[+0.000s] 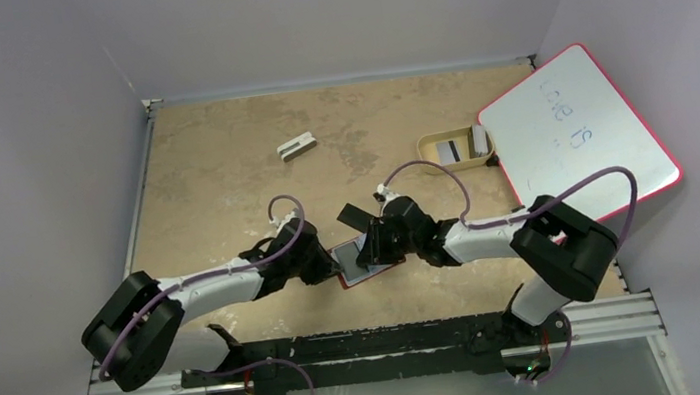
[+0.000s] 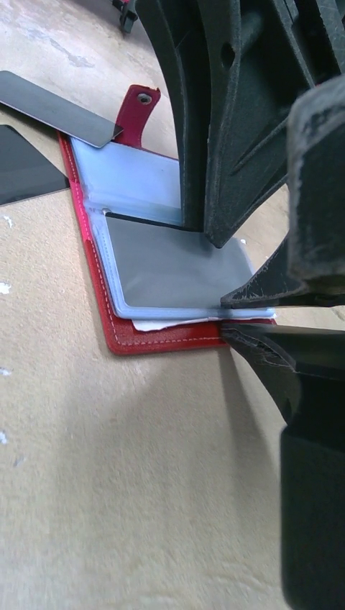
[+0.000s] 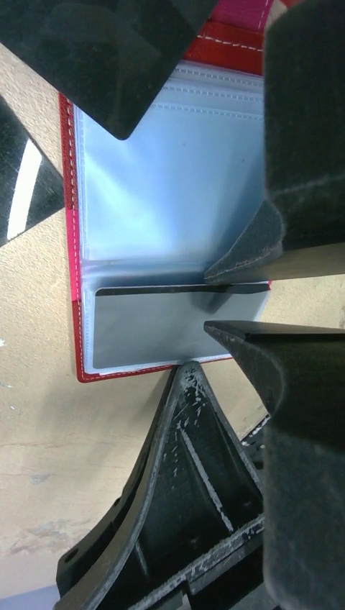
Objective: Put the credit cards into the card holder
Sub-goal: Insert the credit card into the card holder.
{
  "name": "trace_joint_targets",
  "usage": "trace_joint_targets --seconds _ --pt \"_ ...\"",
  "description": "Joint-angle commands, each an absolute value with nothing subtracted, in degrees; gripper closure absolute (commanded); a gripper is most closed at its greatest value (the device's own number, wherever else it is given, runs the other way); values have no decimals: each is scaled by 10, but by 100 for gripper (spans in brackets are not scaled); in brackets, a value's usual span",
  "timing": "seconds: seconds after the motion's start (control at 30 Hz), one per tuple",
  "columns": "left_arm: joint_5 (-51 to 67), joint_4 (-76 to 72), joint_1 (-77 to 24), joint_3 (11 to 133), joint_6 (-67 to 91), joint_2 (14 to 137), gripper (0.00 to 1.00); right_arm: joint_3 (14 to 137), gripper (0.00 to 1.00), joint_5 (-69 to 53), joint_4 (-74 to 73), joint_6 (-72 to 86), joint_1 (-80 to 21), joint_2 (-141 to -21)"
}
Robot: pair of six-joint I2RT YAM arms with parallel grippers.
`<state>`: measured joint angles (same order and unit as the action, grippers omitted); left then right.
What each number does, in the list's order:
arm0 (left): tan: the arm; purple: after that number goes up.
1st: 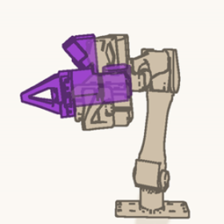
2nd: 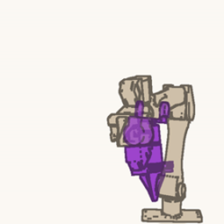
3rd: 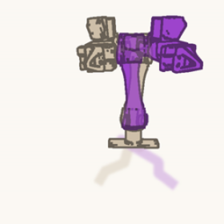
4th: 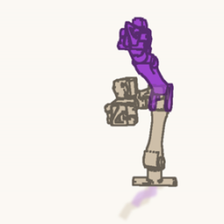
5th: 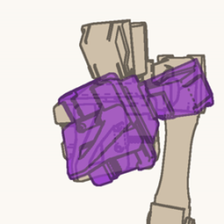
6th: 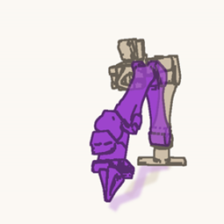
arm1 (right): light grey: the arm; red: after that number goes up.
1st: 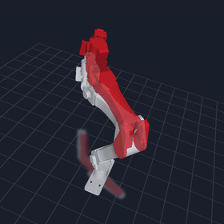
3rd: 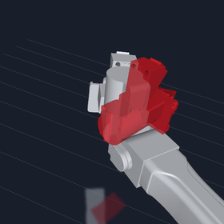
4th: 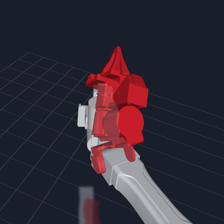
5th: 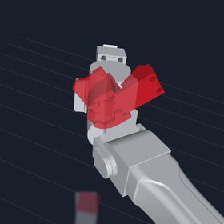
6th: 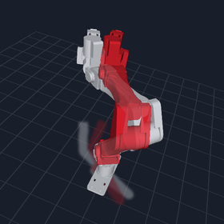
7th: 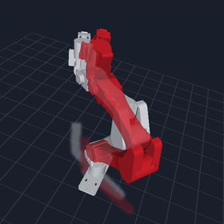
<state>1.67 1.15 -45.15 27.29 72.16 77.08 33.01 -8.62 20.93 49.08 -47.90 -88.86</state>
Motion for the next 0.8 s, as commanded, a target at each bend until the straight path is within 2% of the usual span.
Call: trace_joint_targets --seconds 0.0,0.17,0.33,0.4,0.5,0.77 --pt "-31 66 -453 298 704 727 87 343 69 -96 196 485 -484 -878" --pt "-50 96 -454 317 691 697 77 364 54 -27 92 459 -471 -812" --pt "-70 105 -453 342 670 681 69 384 43 37 12 450 -414 -780" --pt "-71 116 -451 368 654 692 64 383 41 46 8 448 -389 -771" --pt "-76 130 -450 409 631 719 64 379 39 48 24 442 -353 -768" --pt "-43 85 -422 514 574 821 67 388 39 9 71 427 -302 -821"
